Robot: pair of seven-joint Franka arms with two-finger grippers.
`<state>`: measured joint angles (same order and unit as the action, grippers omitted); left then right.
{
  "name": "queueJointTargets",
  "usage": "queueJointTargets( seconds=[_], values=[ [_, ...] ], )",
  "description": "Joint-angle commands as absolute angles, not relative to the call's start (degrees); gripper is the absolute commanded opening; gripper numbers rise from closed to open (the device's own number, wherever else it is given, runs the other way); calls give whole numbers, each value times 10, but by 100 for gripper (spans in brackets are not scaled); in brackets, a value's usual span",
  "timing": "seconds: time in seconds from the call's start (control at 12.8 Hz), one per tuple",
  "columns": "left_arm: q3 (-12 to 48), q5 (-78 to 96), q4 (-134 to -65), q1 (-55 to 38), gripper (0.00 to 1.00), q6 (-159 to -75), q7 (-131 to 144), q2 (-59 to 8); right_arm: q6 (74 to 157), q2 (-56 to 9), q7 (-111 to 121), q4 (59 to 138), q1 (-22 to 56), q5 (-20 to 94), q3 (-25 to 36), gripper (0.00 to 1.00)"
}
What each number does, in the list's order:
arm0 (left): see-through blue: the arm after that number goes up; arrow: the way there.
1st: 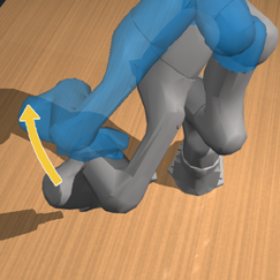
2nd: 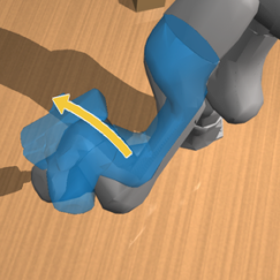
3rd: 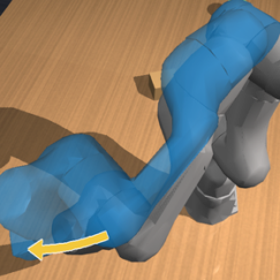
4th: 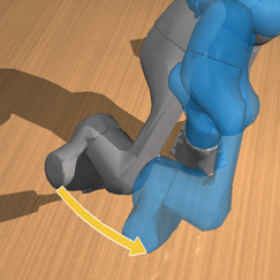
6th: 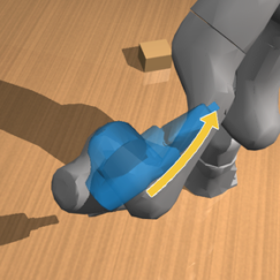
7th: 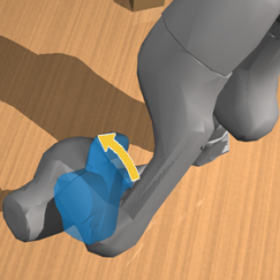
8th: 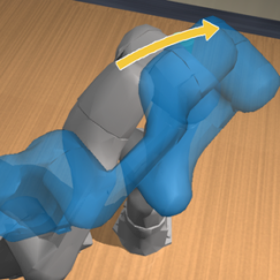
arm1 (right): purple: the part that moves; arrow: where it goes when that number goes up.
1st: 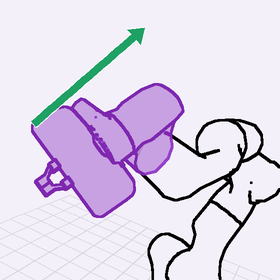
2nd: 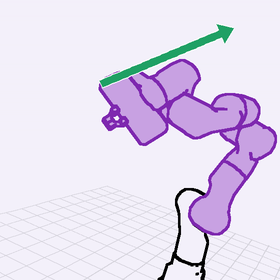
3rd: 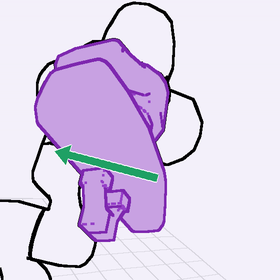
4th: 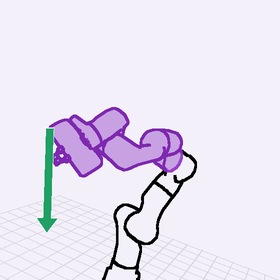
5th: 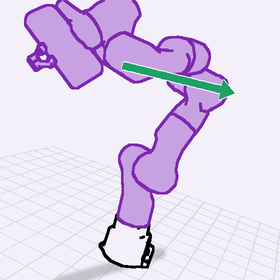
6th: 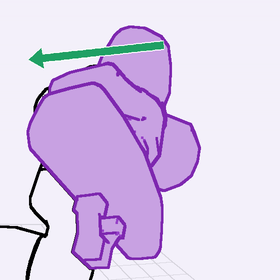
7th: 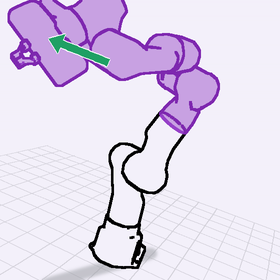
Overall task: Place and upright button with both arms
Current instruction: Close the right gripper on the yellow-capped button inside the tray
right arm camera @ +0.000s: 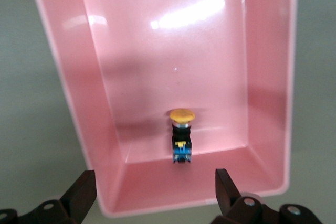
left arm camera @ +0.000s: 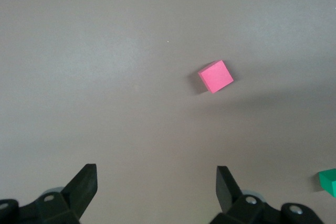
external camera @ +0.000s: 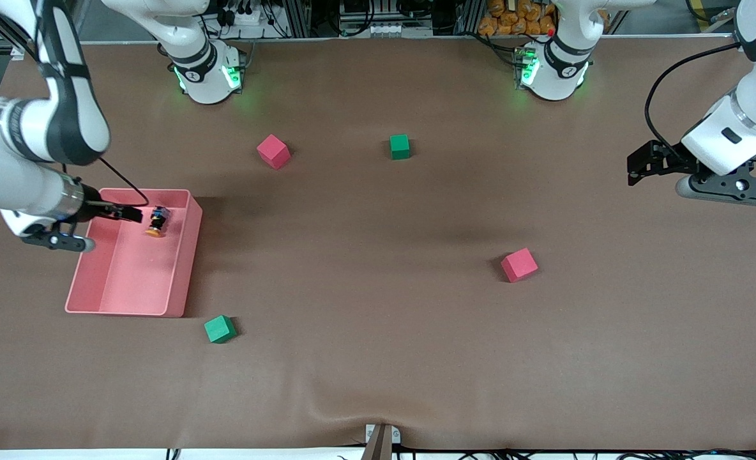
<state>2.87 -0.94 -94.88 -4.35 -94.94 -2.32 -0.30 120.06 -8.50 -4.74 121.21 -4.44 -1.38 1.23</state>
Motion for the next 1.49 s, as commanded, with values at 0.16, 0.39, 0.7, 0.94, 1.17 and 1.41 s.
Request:
queueJointTargets(
  seconds=[0.16,0.39,0.7,0.94,1.17,1.41],
  values=[
    [32,-18,-937,-40,100,-939,-35,-6,1358,-125,-40,1316,-53,-23,6,100],
    [32,-18,-937,-40,100,-939,-35,-6,1411,-165,9,1328,-85,-23,6,100],
    [32,-18,-937,-40,100,-939,-36,-6,1417,-184,10,1349,-89,-22,4,100],
    [33,-18,-936,-42,100,-939,-35,-7,1413,-197,9,1349,-89,-21,4,92],
    [33,-18,-927,-47,100,-939,-34,-11,1409,-197,11,1349,-91,-21,4,6],
    [33,-21,-922,-50,100,-939,-30,-13,1410,-193,12,1347,-91,-21,4,0]
  ],
)
